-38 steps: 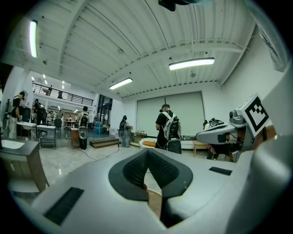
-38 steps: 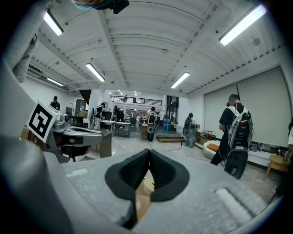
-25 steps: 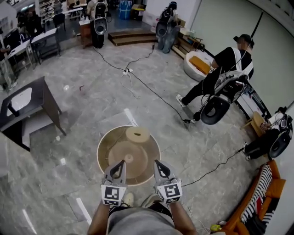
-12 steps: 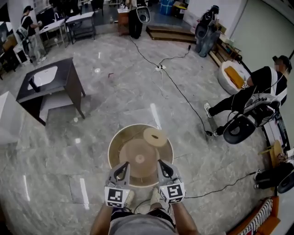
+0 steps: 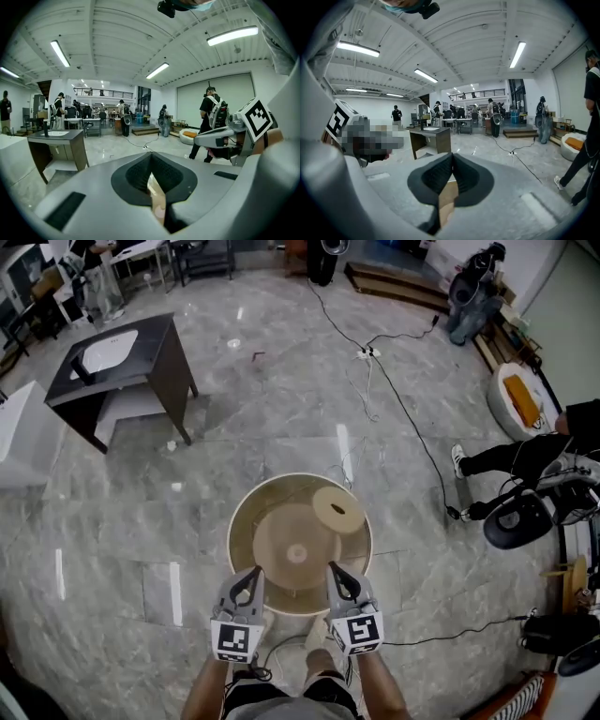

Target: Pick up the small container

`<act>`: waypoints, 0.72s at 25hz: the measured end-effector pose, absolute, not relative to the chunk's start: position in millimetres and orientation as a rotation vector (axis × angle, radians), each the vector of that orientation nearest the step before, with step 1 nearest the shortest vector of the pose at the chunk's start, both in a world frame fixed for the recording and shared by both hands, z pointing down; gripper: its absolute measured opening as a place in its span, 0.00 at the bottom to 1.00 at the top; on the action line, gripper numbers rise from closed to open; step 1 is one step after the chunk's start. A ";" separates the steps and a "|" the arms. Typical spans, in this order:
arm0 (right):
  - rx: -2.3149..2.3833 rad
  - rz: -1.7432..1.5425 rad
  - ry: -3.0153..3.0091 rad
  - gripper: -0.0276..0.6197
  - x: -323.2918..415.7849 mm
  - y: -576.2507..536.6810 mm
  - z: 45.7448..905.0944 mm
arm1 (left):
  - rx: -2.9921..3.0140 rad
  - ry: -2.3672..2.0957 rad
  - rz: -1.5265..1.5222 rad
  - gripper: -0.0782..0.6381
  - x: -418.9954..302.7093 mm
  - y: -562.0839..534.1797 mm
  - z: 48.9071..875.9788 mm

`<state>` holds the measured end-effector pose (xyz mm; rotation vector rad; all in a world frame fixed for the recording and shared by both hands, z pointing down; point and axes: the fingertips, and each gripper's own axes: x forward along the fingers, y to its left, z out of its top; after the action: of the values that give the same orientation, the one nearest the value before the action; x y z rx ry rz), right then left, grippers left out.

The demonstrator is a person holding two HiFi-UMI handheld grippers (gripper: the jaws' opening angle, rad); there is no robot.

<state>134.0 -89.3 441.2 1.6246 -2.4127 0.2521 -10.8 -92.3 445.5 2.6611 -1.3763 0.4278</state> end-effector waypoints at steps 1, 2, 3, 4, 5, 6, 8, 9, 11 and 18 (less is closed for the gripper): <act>1.609 0.254 -2.417 0.05 132.8 -93.7 449.4 | 2.652 -1.381 0.428 0.13 -10.2 -95.4 451.6; 1.593 0.254 -2.421 0.05 131.5 -98.2 457.8 | 2.642 -1.387 0.426 0.13 -9.7 -98.4 457.7; 1.579 0.256 -2.425 0.05 130.3 -103.1 466.5 | 2.632 -1.394 0.425 0.13 -9.4 -101.7 464.2; 1.566 0.259 -2.428 0.05 129.1 -108.0 475.4 | 2.622 -1.400 0.425 0.13 -9.2 -105.2 471.4; 1.557 0.263 -2.431 0.05 128.3 -112.7 484.7 | 2.609 -1.405 0.424 0.13 -9.0 -108.8 479.5; 1.548 0.267 -2.432 0.05 127.7 -117.1 494.1 | 2.588 -1.410 0.420 0.13 -8.5 -112.3 487.8; 1.523 0.275 -2.432 0.05 126.6 -124.4 513.9 | 2.520 -1.419 0.402 0.13 -7.3 -118.8 502.8; 1.505 0.280 -2.429 0.05 125.3 -127.4 523.7 | 2.510 -1.421 0.405 0.13 -7.9 -121.7 510.8; 1.462 0.294 -2.416 0.05 121.8 -133.3 540.7 | 2.528 -1.421 0.430 0.13 -10.8 -127.3 527.9; 1.384 0.346 -2.391 0.05 121.9 -139.5 610.3 | 2.424 -1.426 0.430 0.13 -7.5 -137.3 586.2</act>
<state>121.9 -139.5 610.3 1.3839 -2.3911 0.3457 -7.5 -137.3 586.2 2.4241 -1.4258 0.4298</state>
